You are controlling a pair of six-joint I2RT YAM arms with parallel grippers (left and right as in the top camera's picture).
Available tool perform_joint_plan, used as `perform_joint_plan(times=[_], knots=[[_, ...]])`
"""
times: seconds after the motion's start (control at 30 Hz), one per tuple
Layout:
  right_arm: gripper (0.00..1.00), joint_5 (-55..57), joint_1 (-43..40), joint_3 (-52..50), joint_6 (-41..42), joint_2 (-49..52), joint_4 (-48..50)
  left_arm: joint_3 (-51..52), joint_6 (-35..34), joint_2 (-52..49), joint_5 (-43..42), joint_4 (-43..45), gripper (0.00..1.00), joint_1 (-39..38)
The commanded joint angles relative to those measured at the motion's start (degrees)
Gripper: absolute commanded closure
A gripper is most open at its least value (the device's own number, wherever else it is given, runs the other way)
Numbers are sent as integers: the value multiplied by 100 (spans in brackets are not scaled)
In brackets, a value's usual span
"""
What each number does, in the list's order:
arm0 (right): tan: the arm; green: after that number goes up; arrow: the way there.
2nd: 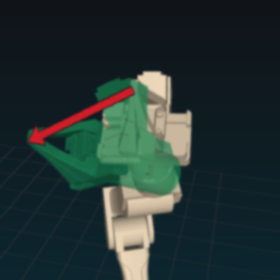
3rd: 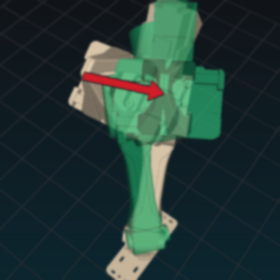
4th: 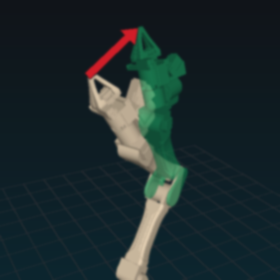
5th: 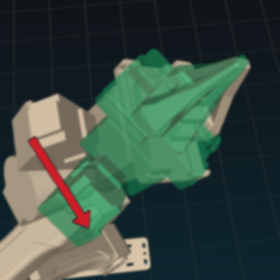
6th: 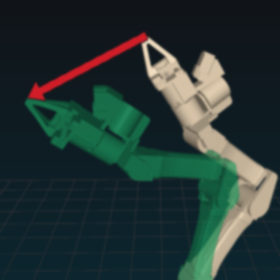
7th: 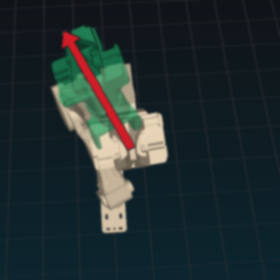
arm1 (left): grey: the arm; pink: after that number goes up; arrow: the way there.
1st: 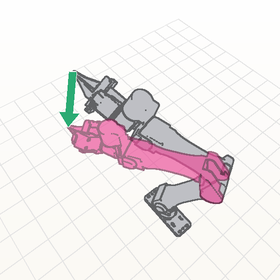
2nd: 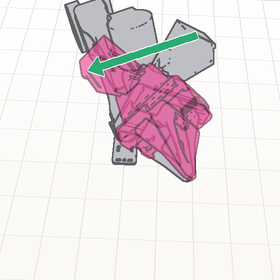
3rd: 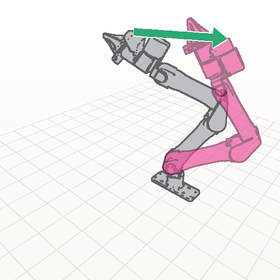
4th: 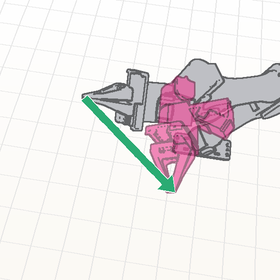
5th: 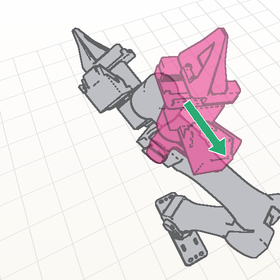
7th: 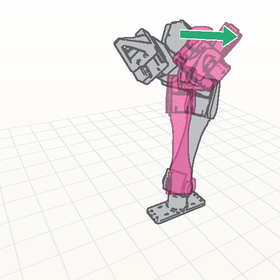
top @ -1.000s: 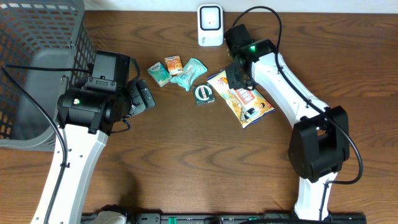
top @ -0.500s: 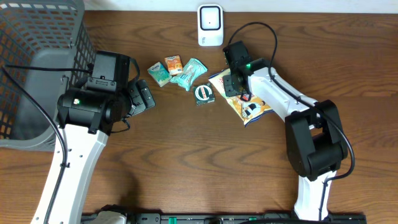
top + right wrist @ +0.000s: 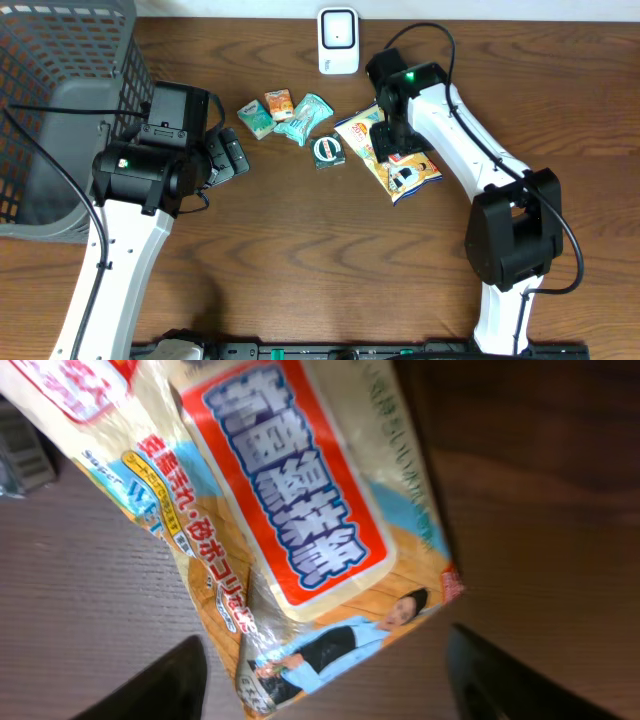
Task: Scan the item barcode
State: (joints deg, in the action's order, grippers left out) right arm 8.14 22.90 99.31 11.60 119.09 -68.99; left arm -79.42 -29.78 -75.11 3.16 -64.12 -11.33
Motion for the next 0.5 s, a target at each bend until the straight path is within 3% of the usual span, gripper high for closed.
perform_joint_plan(times=[0.0, 0.23, 0.37, 0.47], knots=[[25, -122, 13, -476, 129, -35, 195, -20, -9, 20, 55, -22, 2, 24], [16, -122, 11, -1578, 127, -35, 966, -20, -9, 20, 55, -22, 2, 24], [1, -118, 11, -1504, 125, -50, 623, -20, -9, 20, 55, -22, 2, 24], [1, -74, 7, -997, 122, -50, -11, -20, -9, 20, 55, -22, 2, 24]])
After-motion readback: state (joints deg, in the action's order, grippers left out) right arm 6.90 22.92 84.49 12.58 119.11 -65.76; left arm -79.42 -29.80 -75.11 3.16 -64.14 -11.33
